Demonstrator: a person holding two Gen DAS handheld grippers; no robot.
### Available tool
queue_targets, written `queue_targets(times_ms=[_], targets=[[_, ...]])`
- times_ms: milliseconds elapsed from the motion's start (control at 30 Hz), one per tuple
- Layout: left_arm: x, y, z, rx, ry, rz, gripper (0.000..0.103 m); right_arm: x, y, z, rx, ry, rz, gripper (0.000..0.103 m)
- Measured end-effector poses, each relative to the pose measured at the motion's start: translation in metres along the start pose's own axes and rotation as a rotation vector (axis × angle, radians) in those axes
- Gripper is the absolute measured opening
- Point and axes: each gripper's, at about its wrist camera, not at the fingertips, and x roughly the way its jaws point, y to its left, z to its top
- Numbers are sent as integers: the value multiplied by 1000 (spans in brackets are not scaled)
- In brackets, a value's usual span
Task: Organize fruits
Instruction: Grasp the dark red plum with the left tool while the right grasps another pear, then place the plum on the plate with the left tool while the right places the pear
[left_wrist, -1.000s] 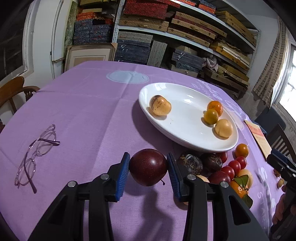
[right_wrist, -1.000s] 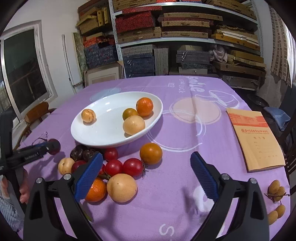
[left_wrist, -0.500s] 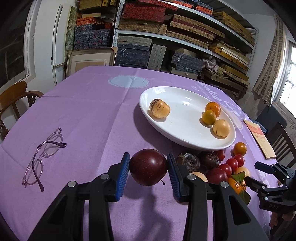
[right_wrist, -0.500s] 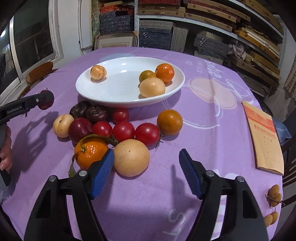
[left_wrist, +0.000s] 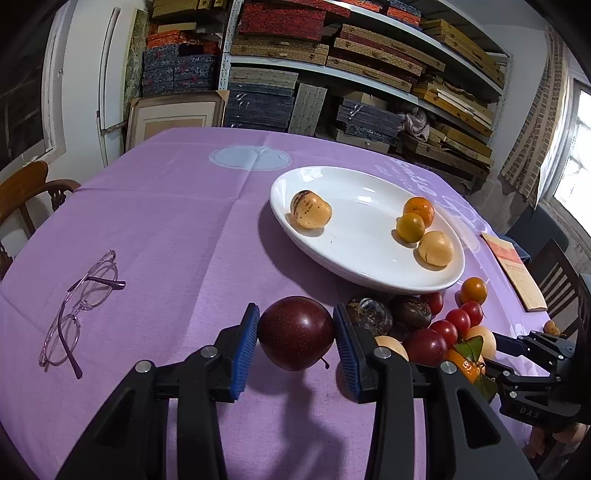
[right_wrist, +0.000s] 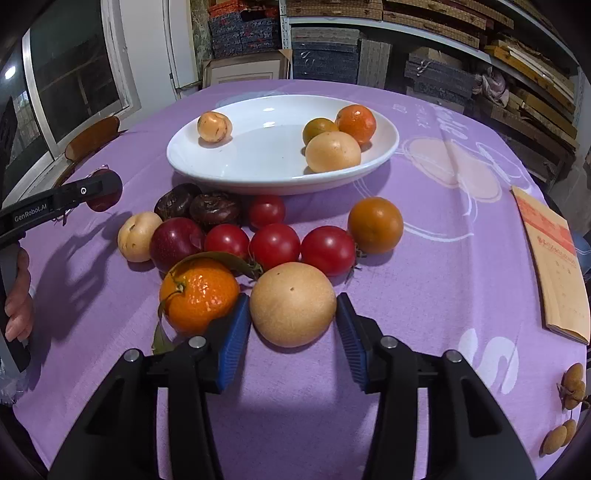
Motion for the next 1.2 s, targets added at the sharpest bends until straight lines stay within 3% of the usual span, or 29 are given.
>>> queue_targets(times_ms=[200, 467, 533, 667, 767, 900, 1200], targets=[[-1, -6, -2, 24, -10, 12, 41, -5, 1, 1, -4, -25, -10, 46], [-1, -16, 1, 44, -18, -15, 41, -39, -21, 12, 104, -161, -7, 46], [1, -20, 9, 36, -6, -28, 41, -44, -21, 21, 109, -172, -5, 46], [11, -42, 31, 133, 7, -10, 41, -47, -17, 62, 67, -140, -3, 46], [30, -55, 49, 154, 15, -15, 41, -34, -19, 97, 59, -134, -55, 46], [65, -59, 62, 110, 59, -16, 41, 2, -39, 125, 152, -117, -61, 46], [100, -59, 65, 93, 100, 12, 42, 46, -63, 136, 231, -91, -54, 47]])
